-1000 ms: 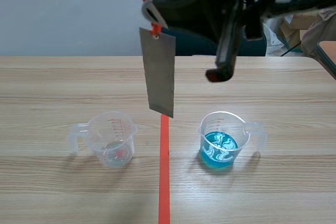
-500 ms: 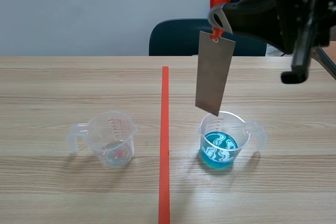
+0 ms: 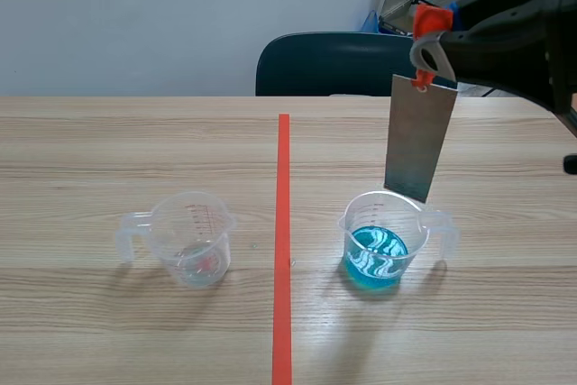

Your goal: Do the redox reaction experiment

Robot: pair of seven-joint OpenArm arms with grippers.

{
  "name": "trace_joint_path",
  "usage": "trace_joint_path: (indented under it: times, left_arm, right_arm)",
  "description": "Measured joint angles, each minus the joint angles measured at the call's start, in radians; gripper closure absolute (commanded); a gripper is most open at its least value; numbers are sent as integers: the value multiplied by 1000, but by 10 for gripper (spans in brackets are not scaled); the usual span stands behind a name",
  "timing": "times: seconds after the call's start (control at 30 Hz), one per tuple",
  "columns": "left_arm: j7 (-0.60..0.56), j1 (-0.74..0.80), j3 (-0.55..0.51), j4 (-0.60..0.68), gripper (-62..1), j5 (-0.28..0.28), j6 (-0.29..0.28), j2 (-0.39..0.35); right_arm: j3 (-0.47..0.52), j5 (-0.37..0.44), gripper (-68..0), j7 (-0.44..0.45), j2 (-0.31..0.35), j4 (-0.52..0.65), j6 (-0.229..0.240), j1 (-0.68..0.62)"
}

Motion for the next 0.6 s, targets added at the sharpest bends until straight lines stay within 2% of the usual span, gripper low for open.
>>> trace_joint_path:
  times: [0.07, 0.6]
  left_arm:
    - [0, 0, 0, 0, -623, 0, 0, 0]
    - [0, 0, 0, 0, -623, 0, 0, 0]
  right_arm:
    - [0, -1, -4, 0, 0, -2, 18, 0]
    - [-2, -2, -4, 1, 0, -3, 17, 0]
